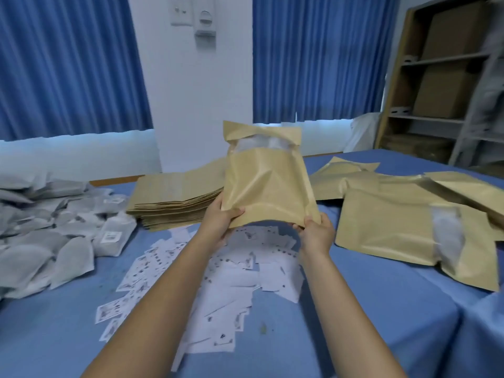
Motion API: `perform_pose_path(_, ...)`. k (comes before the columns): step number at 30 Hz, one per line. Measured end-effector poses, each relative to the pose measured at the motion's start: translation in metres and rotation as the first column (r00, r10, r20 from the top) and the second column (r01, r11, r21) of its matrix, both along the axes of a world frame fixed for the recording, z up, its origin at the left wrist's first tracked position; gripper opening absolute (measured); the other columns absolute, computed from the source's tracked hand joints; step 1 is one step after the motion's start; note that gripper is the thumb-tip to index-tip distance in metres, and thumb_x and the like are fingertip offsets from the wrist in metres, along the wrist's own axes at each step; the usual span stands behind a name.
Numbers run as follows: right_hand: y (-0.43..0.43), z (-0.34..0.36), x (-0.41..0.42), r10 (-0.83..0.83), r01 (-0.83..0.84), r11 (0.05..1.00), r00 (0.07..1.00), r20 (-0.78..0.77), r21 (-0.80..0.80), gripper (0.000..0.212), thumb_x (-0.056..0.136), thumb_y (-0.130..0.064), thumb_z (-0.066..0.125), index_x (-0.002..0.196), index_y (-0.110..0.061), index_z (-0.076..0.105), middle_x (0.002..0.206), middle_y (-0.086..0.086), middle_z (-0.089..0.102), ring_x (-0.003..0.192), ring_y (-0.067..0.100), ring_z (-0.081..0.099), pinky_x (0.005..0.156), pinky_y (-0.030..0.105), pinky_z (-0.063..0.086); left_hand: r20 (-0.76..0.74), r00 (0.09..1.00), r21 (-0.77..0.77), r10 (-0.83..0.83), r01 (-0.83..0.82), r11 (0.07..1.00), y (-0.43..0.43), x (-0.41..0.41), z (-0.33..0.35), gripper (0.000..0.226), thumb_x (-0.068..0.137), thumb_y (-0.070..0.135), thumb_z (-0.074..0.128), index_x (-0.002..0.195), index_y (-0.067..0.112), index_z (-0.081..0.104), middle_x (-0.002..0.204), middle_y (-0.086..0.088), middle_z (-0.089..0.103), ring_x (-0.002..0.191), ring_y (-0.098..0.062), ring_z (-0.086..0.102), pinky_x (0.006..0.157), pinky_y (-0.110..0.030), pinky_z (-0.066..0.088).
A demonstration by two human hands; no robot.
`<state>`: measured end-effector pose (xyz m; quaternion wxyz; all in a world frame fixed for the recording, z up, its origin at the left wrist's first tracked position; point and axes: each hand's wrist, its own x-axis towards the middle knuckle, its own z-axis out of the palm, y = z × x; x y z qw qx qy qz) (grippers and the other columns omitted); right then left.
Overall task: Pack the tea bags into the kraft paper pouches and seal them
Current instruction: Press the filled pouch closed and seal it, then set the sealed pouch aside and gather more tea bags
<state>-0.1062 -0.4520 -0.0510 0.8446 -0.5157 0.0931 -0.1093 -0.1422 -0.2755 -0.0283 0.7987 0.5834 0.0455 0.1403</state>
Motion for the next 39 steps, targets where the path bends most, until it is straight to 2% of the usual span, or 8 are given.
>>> perform_pose_path(5, -0.043, 0.034, 0.054, -0.078, 0.030, 0.929, 0.990, 0.114, 0.370, 0.026, 0.097, 0.001, 0.044, 0.121, -0.003, 0.053, 0.108, 0.008, 0.060, 0.077, 0.018, 0.063, 0.063, 0.021, 0.056, 0.106, 0.993, -0.371, -0.053, 0.089, 0.924, -0.070, 0.055, 0.020, 0.085, 0.092, -0.001, 0.056, 0.151, 0.017, -0.001, 0.142, -0.019, 0.041, 0.089, -0.026, 0.070, 0.081, -0.039, 0.057)
perform_pose_path(9, -0.046, 0.043, 0.081, 0.138, -0.144, 0.844, 0.989, 0.050, 0.516, 0.027, 0.097, -0.014, 0.053, 0.118, 0.003, 0.055, 0.125, 0.018, 0.058, 0.116, 0.029, 0.059, 0.094, 0.031, 0.052, -0.054, 0.986, -0.227, -0.155, 0.139, 0.964, -0.093, 0.069, 0.012, 0.075, 0.094, 0.001, 0.053, 0.151, 0.014, 0.006, 0.125, -0.011, 0.050, 0.096, -0.038, 0.065, 0.086, -0.035, 0.054)
perform_pose_path(12, -0.020, 0.026, 0.082, 0.198, -0.152, 0.875, 0.979, -0.052, 0.459, 0.021, 0.096, 0.003, 0.047, 0.114, 0.012, 0.055, 0.133, 0.026, 0.051, 0.112, 0.032, 0.059, 0.096, 0.026, 0.049, -0.055, 0.985, 0.140, 0.161, -0.152, 0.979, -0.095, 0.074, 0.004, 0.044, 0.093, -0.004, 0.049, 0.135, 0.002, 0.036, 0.111, -0.013, 0.056, 0.089, -0.030, 0.061, 0.077, -0.030, 0.050)
perform_pose_path(16, 0.035, 0.002, 0.068, 0.345, -0.262, 0.892, 0.921, -0.181, 0.367, 0.013, 0.094, 0.007, 0.043, 0.090, 0.006, 0.055, 0.083, 0.019, 0.059, 0.069, 0.024, 0.058, 0.044, 0.015, 0.050, 0.168, 0.751, 0.723, 0.639, -0.535, 0.438, -0.053, 0.088, -0.005, 0.033, 0.086, 0.006, 0.057, 0.119, 0.003, 0.050, 0.123, -0.014, 0.049, 0.112, -0.029, 0.048, 0.094, -0.036, 0.039)
perform_pose_path(20, 0.086, -0.020, 0.047, 0.462, -0.399, 0.878, 0.851, -0.249, 0.266, 0.016, 0.094, 0.006, 0.042, 0.090, 0.004, 0.057, 0.072, 0.014, 0.059, 0.059, 0.020, 0.058, 0.043, 0.017, 0.047, 0.218, 0.769, 0.975, 0.601, -0.191, -0.110, 0.021, 0.101, -0.004, 0.046, 0.089, 0.021, 0.055, 0.130, 0.007, 0.039, 0.135, -0.008, 0.043, 0.128, -0.025, 0.037, 0.099, -0.037, 0.034)
perform_pose_path(23, 0.109, -0.031, 0.030, 0.557, -0.499, 0.829, 0.776, -0.295, 0.252, 0.014, 0.093, 0.007, 0.046, 0.089, 0.004, 0.059, 0.070, 0.014, 0.059, 0.054, 0.019, 0.057, 0.043, 0.018, 0.046, 0.114, 0.880, 0.939, 0.461, 0.057, -0.340, 0.078, 0.105, -0.009, 0.043, 0.093, 0.028, 0.052, 0.130, 0.010, 0.038, 0.133, -0.007, 0.049, 0.125, -0.025, 0.043, 0.097, -0.037, 0.035)
perform_pose_path(31, 0.111, -0.033, 0.025, 0.587, -0.568, 0.809, 0.768, -0.255, 0.151, 0.012, 0.090, 0.009, 0.052, 0.087, 0.004, 0.063, 0.073, 0.014, 0.065, 0.062, 0.017, 0.062, 0.059, 0.020, 0.054, 0.300, 0.841, 0.937, 0.450, -0.171, -0.305, 0.095, 0.084, -0.039, 0.012, 0.097, 0.018, 0.051, 0.103, 0.012, 0.060, 0.097, -0.004, 0.066, 0.089, -0.026, 0.058, 0.075, -0.032, 0.037)
perform_pose_path(39, 0.090, -0.014, 0.027, 0.748, -0.671, 0.600, 0.664, -0.008, 0.436, 0.062, 0.091, -0.059, 0.044, 0.111, -0.002, 0.061, 0.103, 0.018, 0.070, 0.096, 0.032, 0.066, 0.074, 0.045, 0.055, 0.601, 0.799, 0.798, 0.000, -0.600, -0.058, 0.108, -0.020, -0.054, 0.008, 0.083, 0.003, 0.061, 0.083, 0.007, 0.068, 0.082, 0.003, 0.067, 0.080, -0.021, 0.056, 0.065, -0.034, 0.043)
